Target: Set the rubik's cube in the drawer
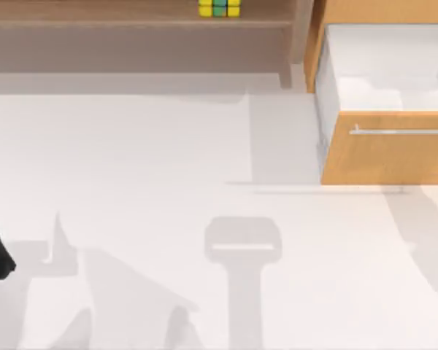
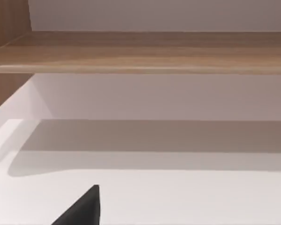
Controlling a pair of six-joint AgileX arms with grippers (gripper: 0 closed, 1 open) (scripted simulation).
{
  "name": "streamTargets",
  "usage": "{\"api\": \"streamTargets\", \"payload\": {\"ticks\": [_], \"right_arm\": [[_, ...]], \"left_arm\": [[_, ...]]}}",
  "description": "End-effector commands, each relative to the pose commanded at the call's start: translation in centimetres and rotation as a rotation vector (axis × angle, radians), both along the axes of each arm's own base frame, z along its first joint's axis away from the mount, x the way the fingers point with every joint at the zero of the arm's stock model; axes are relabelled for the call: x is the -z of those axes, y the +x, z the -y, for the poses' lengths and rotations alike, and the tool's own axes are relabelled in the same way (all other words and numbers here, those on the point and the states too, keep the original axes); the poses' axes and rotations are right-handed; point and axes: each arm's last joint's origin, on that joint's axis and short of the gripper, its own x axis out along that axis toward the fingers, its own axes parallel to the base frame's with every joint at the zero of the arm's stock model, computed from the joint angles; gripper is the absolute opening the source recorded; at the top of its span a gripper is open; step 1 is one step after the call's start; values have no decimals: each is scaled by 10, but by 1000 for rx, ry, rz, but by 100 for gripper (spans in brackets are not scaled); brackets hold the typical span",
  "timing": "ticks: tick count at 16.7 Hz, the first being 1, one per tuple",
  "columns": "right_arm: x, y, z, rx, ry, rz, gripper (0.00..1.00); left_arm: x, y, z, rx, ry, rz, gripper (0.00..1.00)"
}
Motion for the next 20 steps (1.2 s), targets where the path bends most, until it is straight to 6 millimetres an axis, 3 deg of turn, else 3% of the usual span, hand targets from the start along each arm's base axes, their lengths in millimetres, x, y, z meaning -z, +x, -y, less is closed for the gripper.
{"api": "streamTargets", "payload": {"ticks": [3,5,8,11,15,17,20], "right_arm": [[-8,61,-56,0,9,-29,100],[5,101,-100,11,9,-62,100],[49,149,-166,44,-1,-121,100],[106,179,-216,88,-20,-179,100],[161,196,-253,144,-32,-225,100],[174,199,-260,160,-35,-235,100],[176,199,-261,162,-35,-237,100]], "left_arm": [[0,0,0,0,0,0,100],[0,0,0,0,0,0,100],[0,0,0,0,0,0,100],[0,0,0,0,0,0,100],[0,0,0,0,0,0,100],[0,0,0,0,0,0,100],[0,0,0,0,0,0,100]]}}
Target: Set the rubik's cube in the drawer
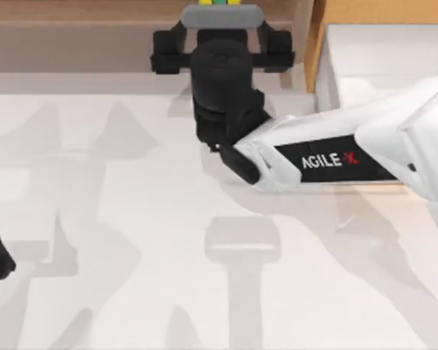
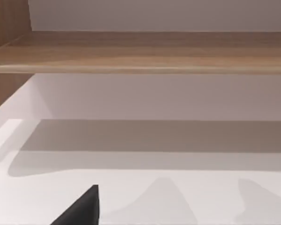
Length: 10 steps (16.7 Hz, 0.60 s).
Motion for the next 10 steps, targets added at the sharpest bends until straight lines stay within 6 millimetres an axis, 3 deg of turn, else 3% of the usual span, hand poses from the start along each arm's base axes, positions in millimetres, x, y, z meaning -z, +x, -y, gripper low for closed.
{"api": "streamTargets", "payload": {"ticks": [4,10], "right_arm": [[0,5,5,2,-2,-2,100],[-12,31,13,-3,0,1,100]], "left_arm": [[0,0,0,0,0,0,100],[0,0,0,0,0,0,100]]}}
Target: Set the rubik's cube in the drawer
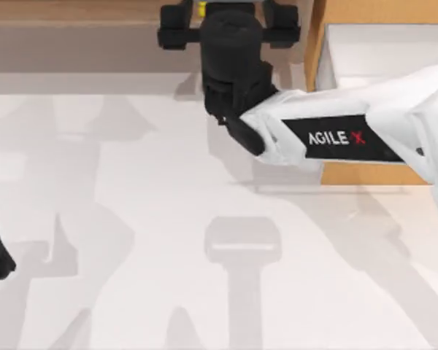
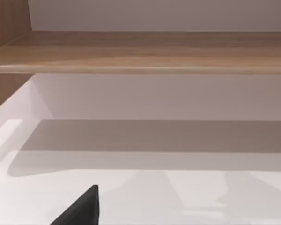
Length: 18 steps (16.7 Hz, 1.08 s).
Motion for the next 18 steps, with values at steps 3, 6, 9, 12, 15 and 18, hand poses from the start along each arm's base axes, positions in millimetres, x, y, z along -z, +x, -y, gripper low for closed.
{"api": "streamTargets", "payload": {"ticks": [3,6,9,12,15,18], "right_arm": [[2,16,-10,4,5,7,100],[12,28,-13,3,1,0,100],[12,29,-12,3,0,-1,100],[12,29,-12,3,0,-1,85],[12,29,-12,3,0,-1,62],[12,29,-12,3,0,-1,40]], "left_arm": [[0,0,0,0,0,0,100],[0,0,0,0,0,0,100],[0,0,0,0,0,0,100],[0,0,0,0,0,0,100],[0,0,0,0,0,0,100],[0,0,0,0,0,0,100]]}}
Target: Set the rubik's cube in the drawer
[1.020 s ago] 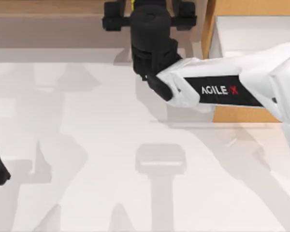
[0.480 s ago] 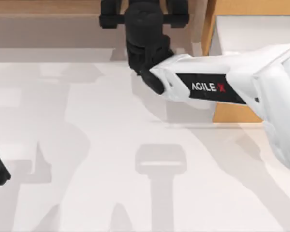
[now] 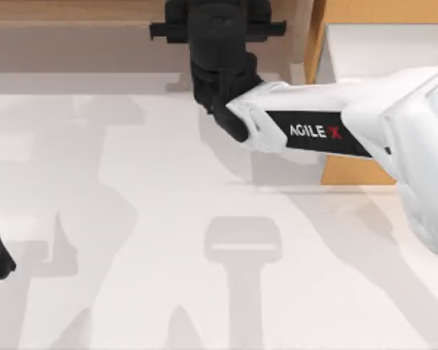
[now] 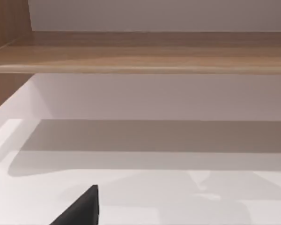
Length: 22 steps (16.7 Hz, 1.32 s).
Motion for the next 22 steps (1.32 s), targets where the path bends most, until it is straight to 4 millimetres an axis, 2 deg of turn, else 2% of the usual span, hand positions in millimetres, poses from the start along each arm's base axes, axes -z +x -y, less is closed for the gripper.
{"api": "streamTargets", "payload": {"ticks": [5,6,15,19,20,22], "right_arm": [[0,0,0,0,0,0,2],[0,0,0,0,0,0,0],[-3,-2,-3,-8,6,4,0],[-47,-31,-31,-100,89,88,0],[-53,-40,-38,-123,113,109,0],[-49,-53,-47,-151,143,125,0]], "left_arm": [[0,0,0,0,0,0,100],[0,0,0,0,0,0,100],[0,0,0,0,0,0,100],[0,0,0,0,0,0,100],[0,0,0,0,0,0,100],[0,0,0,0,0,0,100]]}}
